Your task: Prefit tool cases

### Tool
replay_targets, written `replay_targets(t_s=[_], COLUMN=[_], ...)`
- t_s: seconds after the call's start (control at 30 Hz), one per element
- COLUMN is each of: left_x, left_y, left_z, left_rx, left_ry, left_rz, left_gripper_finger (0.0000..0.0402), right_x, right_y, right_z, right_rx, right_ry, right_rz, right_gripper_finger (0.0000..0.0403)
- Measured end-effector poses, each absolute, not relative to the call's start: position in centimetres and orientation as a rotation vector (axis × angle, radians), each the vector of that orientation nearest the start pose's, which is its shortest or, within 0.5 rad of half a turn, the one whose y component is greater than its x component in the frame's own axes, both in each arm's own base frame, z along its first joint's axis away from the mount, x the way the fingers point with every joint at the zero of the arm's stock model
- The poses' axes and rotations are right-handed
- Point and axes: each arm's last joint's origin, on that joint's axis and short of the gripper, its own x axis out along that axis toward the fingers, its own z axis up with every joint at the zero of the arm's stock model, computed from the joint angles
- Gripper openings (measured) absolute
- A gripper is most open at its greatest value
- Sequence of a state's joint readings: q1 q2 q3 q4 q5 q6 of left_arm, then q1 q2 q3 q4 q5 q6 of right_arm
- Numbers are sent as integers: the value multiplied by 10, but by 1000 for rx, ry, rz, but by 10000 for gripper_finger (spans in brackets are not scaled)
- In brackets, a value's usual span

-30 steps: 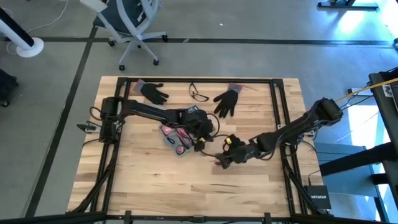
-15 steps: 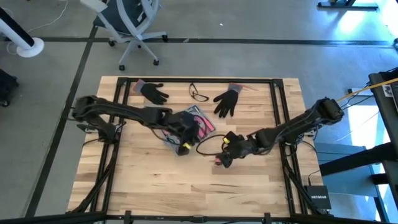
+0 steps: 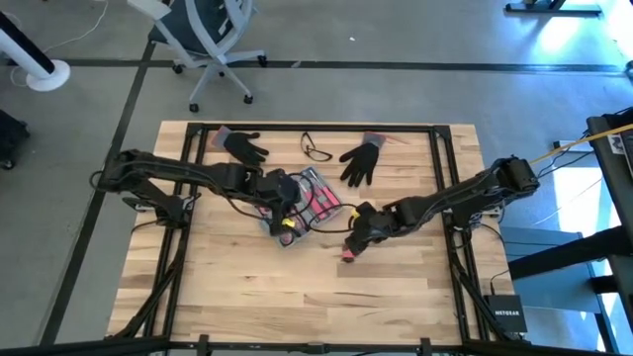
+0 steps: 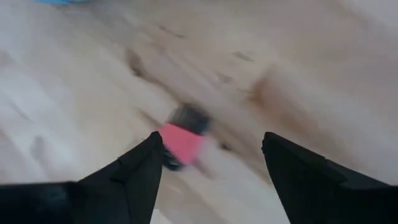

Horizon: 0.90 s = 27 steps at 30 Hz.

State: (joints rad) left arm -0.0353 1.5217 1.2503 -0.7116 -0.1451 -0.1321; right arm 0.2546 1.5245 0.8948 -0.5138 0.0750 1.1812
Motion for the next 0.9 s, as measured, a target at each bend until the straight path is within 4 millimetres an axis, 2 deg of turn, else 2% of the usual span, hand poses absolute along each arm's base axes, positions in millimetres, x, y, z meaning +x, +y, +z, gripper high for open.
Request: replay_targets(t_s=[0.1,0.23,0.4,0.53,0.7,0.8,0.9], left_x=[311,306,301,286,263,252,246], left_y=[-2,6,15,22,27,27,26], left_z=[277,273,268,246,217,211,212], left_rx=[5,56,159,135,67,40,38], left_ry=[1008,1078,1109,1109,1055,1025,1012], left_rz=[153,51,-65,-168,-158,-136,-137], left_gripper_finger=[0,0,0,0,0,0,0], right_x=[285,299,315,345,374,383,392], right_y=[73,78,85,93,98,101,103], right_z=[175,167,162,161,158,160,172], right_rx=[932,991,1080,1173,1148,1086,1066], right_ry=[1041,1088,1175,1140,1254,1339,1315], right_rz=[-492,-521,-690,-752,-897,-1005,-1067], right_gripper_finger=[264,264,264,264,264,264,264])
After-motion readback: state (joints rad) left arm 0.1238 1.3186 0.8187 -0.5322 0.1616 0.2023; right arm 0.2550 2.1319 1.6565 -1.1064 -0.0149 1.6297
